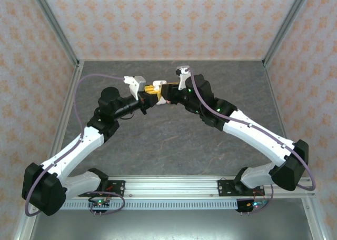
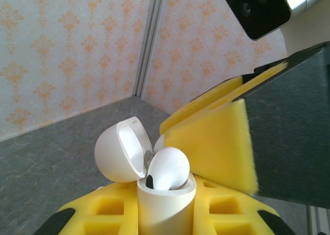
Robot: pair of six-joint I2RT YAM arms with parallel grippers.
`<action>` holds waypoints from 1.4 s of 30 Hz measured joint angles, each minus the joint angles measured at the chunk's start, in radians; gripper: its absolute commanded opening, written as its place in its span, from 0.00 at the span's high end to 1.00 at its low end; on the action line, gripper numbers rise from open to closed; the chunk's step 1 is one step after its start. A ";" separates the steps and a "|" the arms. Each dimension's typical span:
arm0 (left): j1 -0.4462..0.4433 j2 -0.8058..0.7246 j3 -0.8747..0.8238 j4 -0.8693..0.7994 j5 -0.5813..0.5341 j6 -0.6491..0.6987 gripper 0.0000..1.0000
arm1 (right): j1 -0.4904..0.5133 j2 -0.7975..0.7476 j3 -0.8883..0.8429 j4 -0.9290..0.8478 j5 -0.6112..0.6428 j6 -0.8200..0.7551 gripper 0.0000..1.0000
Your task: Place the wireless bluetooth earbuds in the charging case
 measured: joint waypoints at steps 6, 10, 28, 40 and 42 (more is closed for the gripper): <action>0.002 -0.001 0.000 0.010 0.006 -0.001 1.00 | -0.017 0.000 0.011 0.000 -0.045 0.043 0.54; 0.002 -0.002 0.000 0.015 0.006 -0.001 1.00 | -0.029 0.000 0.011 0.002 -0.066 0.063 0.48; 0.006 -0.002 0.000 0.021 0.023 -0.003 1.00 | -0.080 -0.074 0.015 0.004 -0.110 0.082 0.44; 0.006 -0.002 0.000 0.021 0.040 -0.003 1.00 | -0.094 -0.033 0.068 -0.034 -0.195 0.077 0.34; 0.006 -0.002 0.000 0.021 0.041 -0.003 1.00 | -0.094 -0.015 0.090 -0.051 -0.204 0.069 0.33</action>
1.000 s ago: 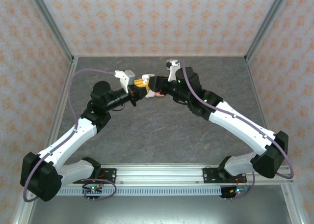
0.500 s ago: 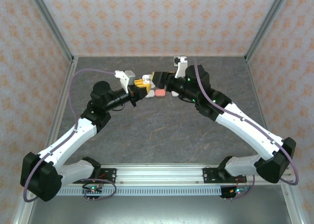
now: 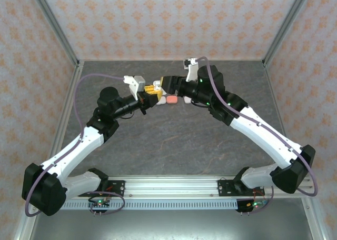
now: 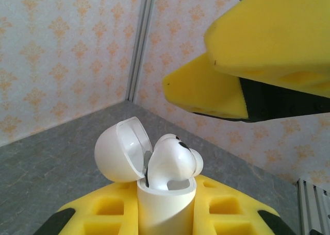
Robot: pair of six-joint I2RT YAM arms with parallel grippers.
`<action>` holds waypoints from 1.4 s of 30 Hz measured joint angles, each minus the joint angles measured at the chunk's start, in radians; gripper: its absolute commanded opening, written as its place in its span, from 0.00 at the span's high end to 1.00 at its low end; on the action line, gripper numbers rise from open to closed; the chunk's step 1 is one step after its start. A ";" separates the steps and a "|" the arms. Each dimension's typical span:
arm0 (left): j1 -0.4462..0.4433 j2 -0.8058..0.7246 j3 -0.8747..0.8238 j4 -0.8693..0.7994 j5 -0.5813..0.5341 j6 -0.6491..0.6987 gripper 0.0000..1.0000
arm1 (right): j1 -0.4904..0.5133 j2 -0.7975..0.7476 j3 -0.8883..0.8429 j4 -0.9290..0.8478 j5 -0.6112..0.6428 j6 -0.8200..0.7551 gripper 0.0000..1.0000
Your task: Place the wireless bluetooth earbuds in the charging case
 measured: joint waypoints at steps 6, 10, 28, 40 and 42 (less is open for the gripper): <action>0.000 -0.001 0.000 0.000 0.000 0.003 1.00 | 0.000 0.043 0.024 -0.054 -0.004 -0.020 0.34; 0.000 -0.004 -0.001 -0.011 -0.002 0.003 1.00 | 0.000 0.060 0.029 -0.080 -0.004 -0.029 0.35; 0.000 -0.005 -0.002 -0.015 0.000 0.003 1.00 | 0.000 0.060 0.040 -0.145 0.057 -0.043 0.35; 0.000 -0.005 -0.002 -0.015 -0.001 0.003 1.00 | -0.001 0.039 0.040 -0.128 0.000 -0.062 0.29; 0.000 -0.005 -0.002 -0.015 -0.001 0.003 1.00 | -0.001 0.030 0.040 -0.128 0.001 -0.064 0.29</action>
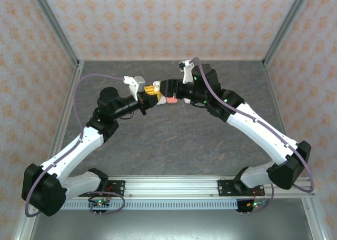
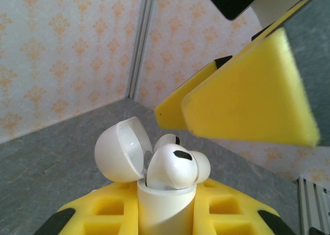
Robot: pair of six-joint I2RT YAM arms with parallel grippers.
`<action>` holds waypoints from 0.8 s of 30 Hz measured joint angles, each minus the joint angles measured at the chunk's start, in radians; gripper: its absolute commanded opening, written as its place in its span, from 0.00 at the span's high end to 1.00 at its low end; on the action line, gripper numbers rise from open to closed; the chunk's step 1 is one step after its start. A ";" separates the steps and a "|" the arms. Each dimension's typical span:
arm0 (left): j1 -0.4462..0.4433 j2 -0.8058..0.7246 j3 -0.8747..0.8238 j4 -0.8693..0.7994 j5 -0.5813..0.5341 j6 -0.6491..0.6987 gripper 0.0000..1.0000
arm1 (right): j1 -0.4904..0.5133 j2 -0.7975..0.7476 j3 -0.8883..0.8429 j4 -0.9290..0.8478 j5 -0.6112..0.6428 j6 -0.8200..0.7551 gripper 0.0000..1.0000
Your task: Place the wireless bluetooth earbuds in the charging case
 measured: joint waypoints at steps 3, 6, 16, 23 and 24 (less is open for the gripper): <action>0.000 0.000 0.000 0.000 0.000 0.000 1.00 | 0.000 -0.011 -0.004 0.002 0.000 -0.002 0.27; 0.000 0.000 0.000 0.000 0.000 0.000 1.00 | -0.001 -0.027 -0.027 0.021 -0.014 -0.003 0.22; 0.000 0.000 0.000 0.000 0.000 0.000 1.00 | -0.001 -0.005 -0.033 0.029 -0.101 -0.002 0.16; 0.000 0.000 0.000 -0.009 0.000 0.006 1.00 | -0.001 0.023 -0.026 0.002 -0.096 -0.005 0.25; 0.000 0.000 0.000 -0.009 0.000 0.007 1.00 | 0.000 0.023 -0.023 -0.001 -0.093 -0.006 0.26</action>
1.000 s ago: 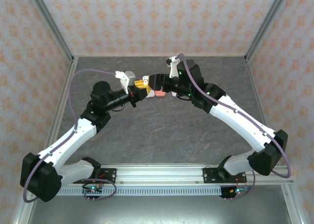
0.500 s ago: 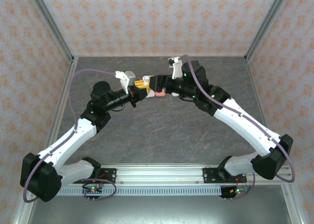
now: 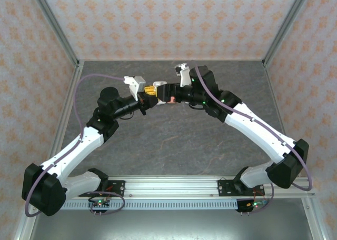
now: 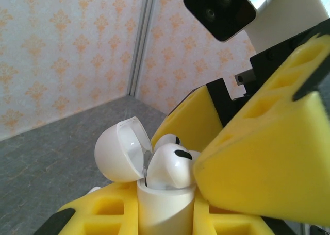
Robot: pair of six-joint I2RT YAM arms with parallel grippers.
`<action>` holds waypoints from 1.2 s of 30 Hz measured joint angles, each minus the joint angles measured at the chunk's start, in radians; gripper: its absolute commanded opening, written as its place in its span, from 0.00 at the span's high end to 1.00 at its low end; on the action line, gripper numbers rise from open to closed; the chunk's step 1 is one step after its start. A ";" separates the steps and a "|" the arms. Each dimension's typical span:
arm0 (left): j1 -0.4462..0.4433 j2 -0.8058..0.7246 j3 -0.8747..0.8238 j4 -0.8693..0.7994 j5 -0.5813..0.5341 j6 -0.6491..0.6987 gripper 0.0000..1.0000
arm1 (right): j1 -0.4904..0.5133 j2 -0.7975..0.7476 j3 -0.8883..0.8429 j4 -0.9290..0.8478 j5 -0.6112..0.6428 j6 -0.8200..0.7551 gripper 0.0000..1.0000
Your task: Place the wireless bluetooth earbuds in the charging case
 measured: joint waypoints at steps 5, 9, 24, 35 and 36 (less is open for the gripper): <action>0.000 0.000 0.000 0.000 -0.005 0.000 1.00 | 0.000 -0.002 0.000 -0.006 0.023 -0.001 0.27; 0.000 0.000 0.000 0.000 -0.007 0.000 1.00 | 0.000 -0.011 0.000 -0.015 0.047 -0.002 0.26; 0.000 0.000 0.000 0.000 -0.006 0.000 1.00 | 0.000 -0.034 -0.004 -0.012 0.053 0.000 0.22; 0.000 0.000 0.000 0.004 0.001 0.000 1.00 | -0.035 -0.067 -0.067 0.113 -0.019 0.057 0.07; 0.000 0.000 0.000 0.007 0.002 0.000 1.00 | -0.036 -0.066 -0.067 0.121 -0.031 0.062 0.07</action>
